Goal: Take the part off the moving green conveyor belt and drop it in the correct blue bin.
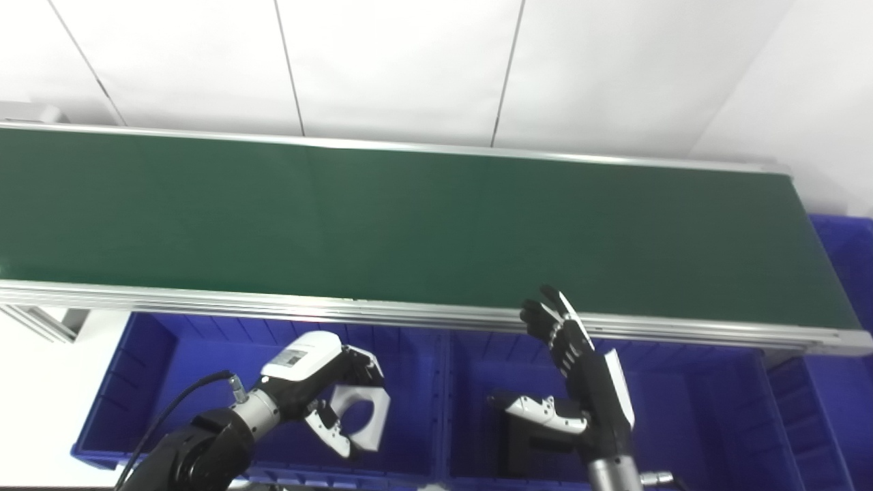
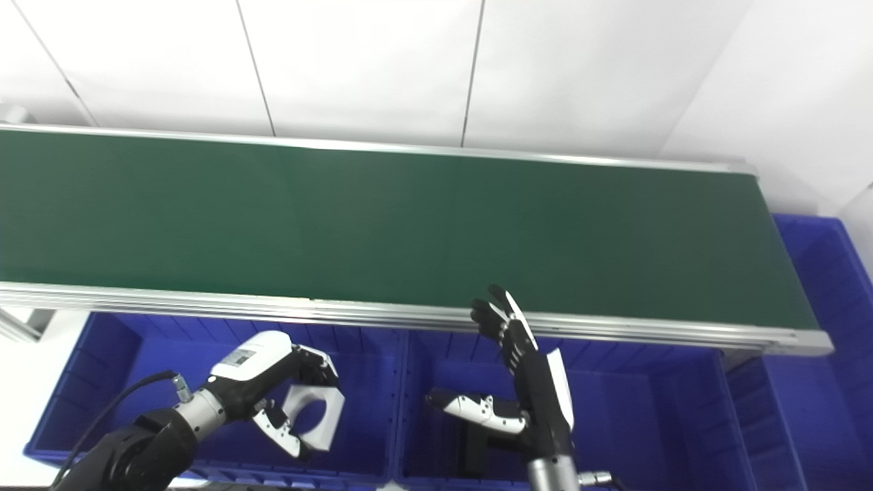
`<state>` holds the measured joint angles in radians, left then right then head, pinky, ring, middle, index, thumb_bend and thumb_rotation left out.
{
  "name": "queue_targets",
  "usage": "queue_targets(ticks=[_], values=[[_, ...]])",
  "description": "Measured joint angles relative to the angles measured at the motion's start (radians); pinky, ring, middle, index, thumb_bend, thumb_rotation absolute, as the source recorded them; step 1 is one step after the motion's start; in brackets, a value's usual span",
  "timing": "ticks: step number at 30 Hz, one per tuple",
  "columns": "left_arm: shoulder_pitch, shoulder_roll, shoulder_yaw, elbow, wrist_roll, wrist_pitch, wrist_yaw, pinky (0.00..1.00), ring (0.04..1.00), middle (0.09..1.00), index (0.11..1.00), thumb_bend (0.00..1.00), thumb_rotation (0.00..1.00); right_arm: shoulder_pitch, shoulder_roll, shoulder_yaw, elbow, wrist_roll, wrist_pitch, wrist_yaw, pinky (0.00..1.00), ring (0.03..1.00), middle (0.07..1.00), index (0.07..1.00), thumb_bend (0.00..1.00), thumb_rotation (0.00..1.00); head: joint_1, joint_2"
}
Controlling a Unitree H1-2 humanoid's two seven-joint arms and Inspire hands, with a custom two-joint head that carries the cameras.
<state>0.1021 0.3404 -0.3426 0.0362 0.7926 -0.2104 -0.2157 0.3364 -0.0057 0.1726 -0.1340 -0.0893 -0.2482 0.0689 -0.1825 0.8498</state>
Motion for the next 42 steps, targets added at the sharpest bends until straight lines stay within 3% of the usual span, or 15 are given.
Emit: queue_targets(ticks=[1, 3, 6, 11, 15, 20, 24, 35, 42], values=[[0.004, -0.001, 0.004, -0.015, 0.01, 0.004, 0.009, 0.83, 0.904, 0.962, 0.964, 0.87, 0.46, 0.0, 0.0, 0.001, 0.0, 0.0, 0.001, 0.0, 0.84, 0.843, 0.848, 0.935, 0.9, 0.24, -0.005, 0.002], [0.017, -0.006, 0.019, -0.033, -0.009, 0.002, 0.036, 0.84, 0.914, 0.973, 0.977, 0.9, 0.47, 0.0, 0.0, 0.002, 0.0, -0.001, 0.002, 0.0, 0.84, 0.842, 0.848, 0.935, 0.9, 0.24, -0.012, 0.002], [0.039, -0.016, 0.05, -0.045, -0.11, 0.002, 0.044, 0.88, 0.945, 0.998, 0.998, 0.97, 0.49, 0.001, 0.0, 0.003, -0.003, -0.007, 0.004, -0.002, 0.84, 0.84, 0.843, 0.931, 0.9, 0.25, -0.015, 0.003], [0.061, -0.051, 0.075, -0.048, -0.407, -0.021, -0.004, 0.9, 0.954, 0.974, 0.958, 0.96, 0.43, 0.003, -0.001, 0.005, -0.009, -0.013, 0.022, -0.002, 0.84, 0.843, 0.844, 0.932, 0.9, 0.23, -0.026, 0.003], [0.062, -0.084, 0.075, -0.041, -0.648, -0.063, -0.063, 0.86, 0.906, 0.938, 0.918, 0.95, 0.4, 0.009, -0.005, 0.01, -0.019, -0.015, 0.033, 0.001, 0.85, 0.848, 0.851, 0.938, 0.89, 0.24, -0.044, 0.005], [0.064, -0.113, 0.075, 0.024, -0.819, -0.173, -0.117, 0.85, 0.877, 0.889, 0.871, 0.9, 0.36, 0.023, -0.009, 0.014, -0.042, -0.031, 0.045, 0.006, 0.84, 0.854, 0.856, 0.934, 0.9, 0.23, -0.081, 0.003], [0.082, -0.13, 0.093, 0.066, -0.879, -0.21, -0.141, 0.84, 0.854, 0.863, 0.858, 0.88, 0.32, 0.029, -0.015, 0.014, -0.043, -0.044, 0.055, 0.007, 0.84, 0.851, 0.856, 0.93, 0.89, 0.24, -0.08, 0.002], [0.116, -0.221, 0.175, 0.081, -0.904, -0.214, -0.144, 0.78, 0.827, 0.84, 0.84, 0.88, 0.26, 0.038, -0.029, 0.014, -0.06, -0.045, 0.063, 0.008, 0.84, 0.853, 0.86, 0.927, 0.89, 0.22, -0.064, 0.002], [0.123, -0.227, 0.199, 0.081, -0.894, -0.214, -0.133, 0.77, 0.839, 0.845, 0.83, 0.89, 0.28, 0.039, -0.029, 0.014, -0.064, -0.043, 0.064, 0.007, 0.84, 0.856, 0.863, 0.929, 0.89, 0.22, -0.063, 0.005]])
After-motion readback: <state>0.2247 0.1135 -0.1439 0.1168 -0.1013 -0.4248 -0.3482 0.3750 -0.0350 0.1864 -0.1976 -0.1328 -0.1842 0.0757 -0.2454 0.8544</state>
